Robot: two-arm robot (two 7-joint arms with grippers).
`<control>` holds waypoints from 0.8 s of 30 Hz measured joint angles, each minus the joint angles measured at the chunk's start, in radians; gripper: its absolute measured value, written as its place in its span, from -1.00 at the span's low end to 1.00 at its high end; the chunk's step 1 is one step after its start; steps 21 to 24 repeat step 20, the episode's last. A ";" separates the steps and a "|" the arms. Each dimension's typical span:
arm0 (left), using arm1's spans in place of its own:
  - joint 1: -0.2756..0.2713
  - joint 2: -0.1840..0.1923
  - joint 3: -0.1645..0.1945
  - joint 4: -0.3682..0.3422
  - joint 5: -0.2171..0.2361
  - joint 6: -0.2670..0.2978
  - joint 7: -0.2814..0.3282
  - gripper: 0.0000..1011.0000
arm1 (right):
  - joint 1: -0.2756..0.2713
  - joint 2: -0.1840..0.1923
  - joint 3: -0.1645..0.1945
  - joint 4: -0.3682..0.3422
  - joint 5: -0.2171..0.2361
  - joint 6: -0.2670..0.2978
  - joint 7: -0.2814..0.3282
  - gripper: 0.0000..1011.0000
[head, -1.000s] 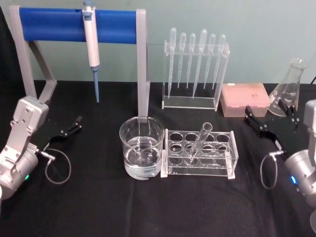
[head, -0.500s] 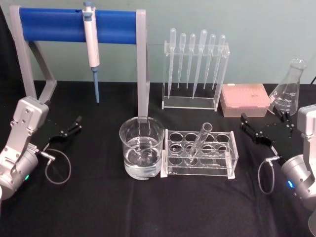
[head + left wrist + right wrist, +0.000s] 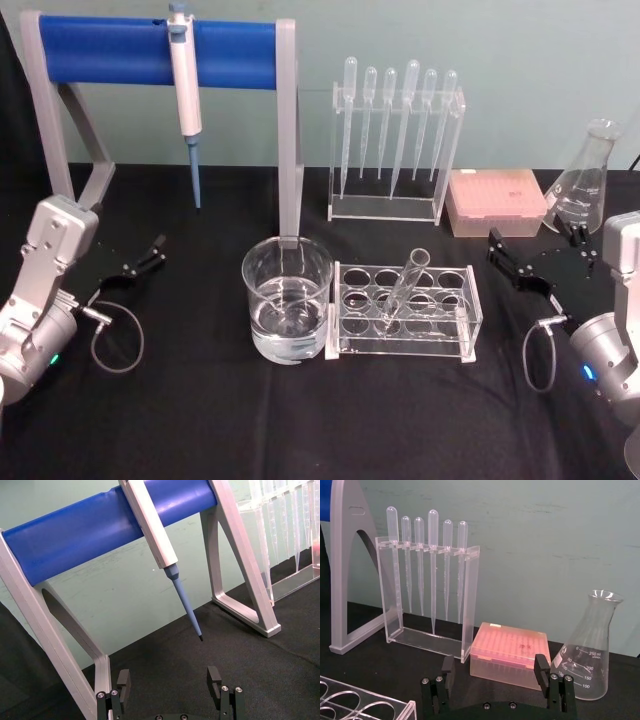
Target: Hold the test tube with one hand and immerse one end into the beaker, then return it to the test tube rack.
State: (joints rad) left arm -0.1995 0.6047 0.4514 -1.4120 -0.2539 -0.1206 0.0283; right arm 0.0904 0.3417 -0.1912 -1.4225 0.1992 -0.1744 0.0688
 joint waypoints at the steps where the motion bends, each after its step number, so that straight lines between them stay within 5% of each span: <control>1: 0.000 0.000 0.000 0.000 0.000 0.000 0.000 0.98 | 0.000 0.000 0.000 0.000 0.000 0.000 0.000 0.98; 24: 0.000 0.000 0.000 0.000 0.000 0.000 0.000 0.98 | 0.000 0.000 0.000 -0.002 0.001 0.003 -0.003 0.98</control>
